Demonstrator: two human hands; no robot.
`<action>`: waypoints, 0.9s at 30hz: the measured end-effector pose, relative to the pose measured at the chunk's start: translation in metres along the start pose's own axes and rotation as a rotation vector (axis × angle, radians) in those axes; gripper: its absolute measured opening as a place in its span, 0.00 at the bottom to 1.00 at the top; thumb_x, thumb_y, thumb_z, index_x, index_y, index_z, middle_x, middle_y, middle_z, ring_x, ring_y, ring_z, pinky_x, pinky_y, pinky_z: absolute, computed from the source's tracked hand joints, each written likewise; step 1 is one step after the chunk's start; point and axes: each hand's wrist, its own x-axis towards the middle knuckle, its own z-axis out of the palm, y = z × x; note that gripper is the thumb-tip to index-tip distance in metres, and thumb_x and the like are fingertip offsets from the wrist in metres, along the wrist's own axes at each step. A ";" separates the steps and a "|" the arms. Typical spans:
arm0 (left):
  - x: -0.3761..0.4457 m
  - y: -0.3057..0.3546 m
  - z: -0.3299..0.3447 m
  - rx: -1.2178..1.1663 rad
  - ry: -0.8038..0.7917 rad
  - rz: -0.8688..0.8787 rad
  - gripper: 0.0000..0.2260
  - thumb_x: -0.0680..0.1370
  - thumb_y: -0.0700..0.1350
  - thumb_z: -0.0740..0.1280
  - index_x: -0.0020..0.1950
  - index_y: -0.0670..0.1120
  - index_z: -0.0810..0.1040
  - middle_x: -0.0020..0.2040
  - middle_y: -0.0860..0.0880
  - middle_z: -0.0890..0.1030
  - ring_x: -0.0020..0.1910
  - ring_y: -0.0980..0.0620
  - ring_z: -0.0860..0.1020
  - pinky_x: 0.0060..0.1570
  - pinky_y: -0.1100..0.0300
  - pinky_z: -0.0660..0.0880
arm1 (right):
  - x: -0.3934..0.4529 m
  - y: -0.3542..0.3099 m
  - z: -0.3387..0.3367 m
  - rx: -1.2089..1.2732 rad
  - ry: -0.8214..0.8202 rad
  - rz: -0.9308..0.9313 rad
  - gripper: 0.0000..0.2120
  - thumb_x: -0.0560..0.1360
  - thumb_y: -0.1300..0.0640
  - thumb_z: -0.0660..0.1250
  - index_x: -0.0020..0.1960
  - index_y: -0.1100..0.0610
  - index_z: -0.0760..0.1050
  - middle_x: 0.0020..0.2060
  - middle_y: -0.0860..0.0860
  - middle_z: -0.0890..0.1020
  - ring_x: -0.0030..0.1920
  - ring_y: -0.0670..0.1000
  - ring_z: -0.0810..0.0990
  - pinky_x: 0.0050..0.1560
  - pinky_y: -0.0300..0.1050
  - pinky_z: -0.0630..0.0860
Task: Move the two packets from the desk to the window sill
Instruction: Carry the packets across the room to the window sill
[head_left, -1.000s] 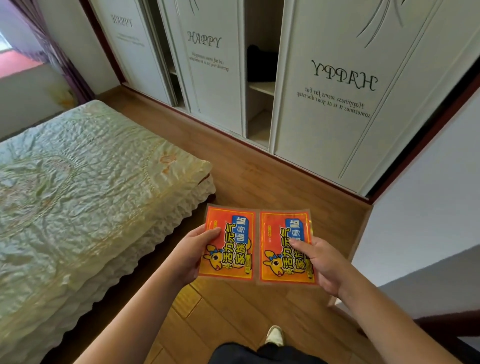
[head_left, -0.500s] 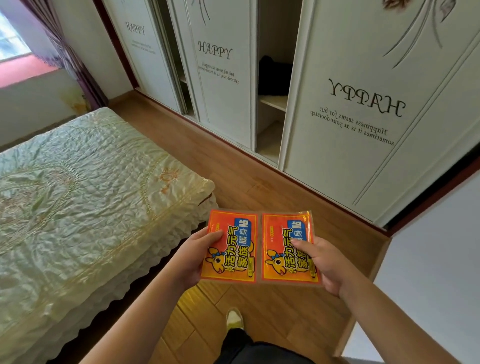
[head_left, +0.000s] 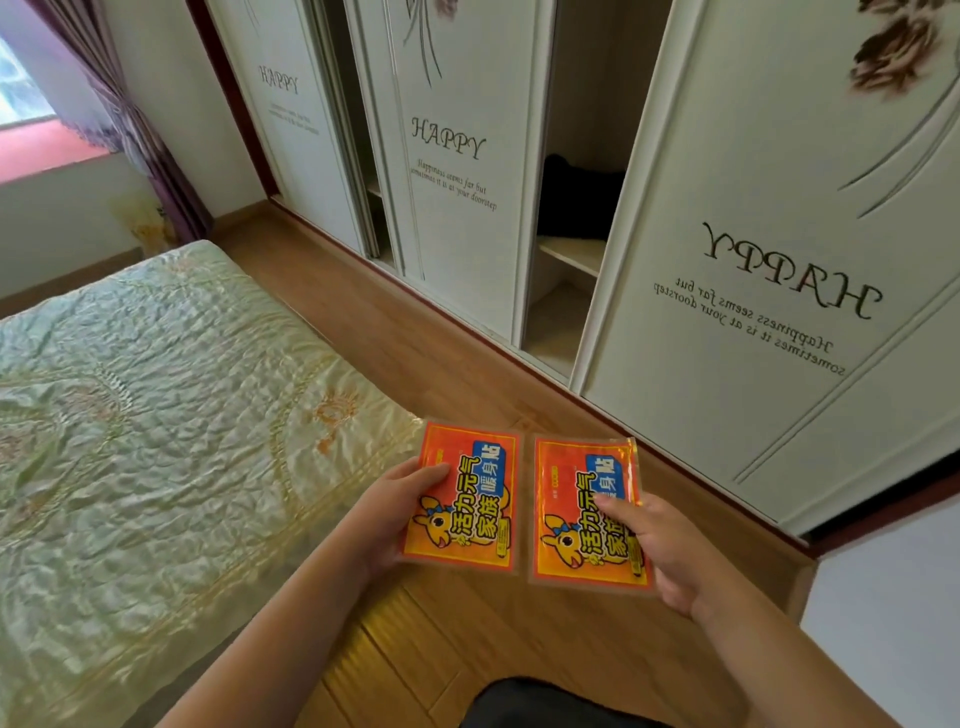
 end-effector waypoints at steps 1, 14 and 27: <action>0.009 0.006 0.000 -0.003 -0.001 -0.002 0.08 0.79 0.41 0.65 0.57 0.42 0.78 0.42 0.39 0.87 0.36 0.41 0.86 0.37 0.46 0.84 | 0.008 -0.005 0.002 -0.003 0.003 0.002 0.11 0.78 0.55 0.66 0.59 0.57 0.77 0.49 0.59 0.87 0.50 0.60 0.86 0.54 0.61 0.81; 0.142 0.074 0.032 0.028 0.077 -0.051 0.08 0.79 0.41 0.66 0.57 0.42 0.78 0.39 0.40 0.87 0.33 0.43 0.86 0.29 0.51 0.82 | 0.153 -0.085 -0.033 -0.036 0.032 0.029 0.10 0.78 0.56 0.66 0.58 0.57 0.78 0.46 0.58 0.88 0.48 0.59 0.86 0.51 0.59 0.82; 0.258 0.155 0.074 -0.080 0.171 -0.001 0.10 0.79 0.42 0.66 0.59 0.43 0.78 0.43 0.39 0.87 0.38 0.41 0.86 0.36 0.47 0.84 | 0.300 -0.209 -0.059 -0.115 -0.102 0.045 0.10 0.78 0.56 0.65 0.58 0.57 0.78 0.46 0.58 0.88 0.48 0.59 0.86 0.49 0.57 0.81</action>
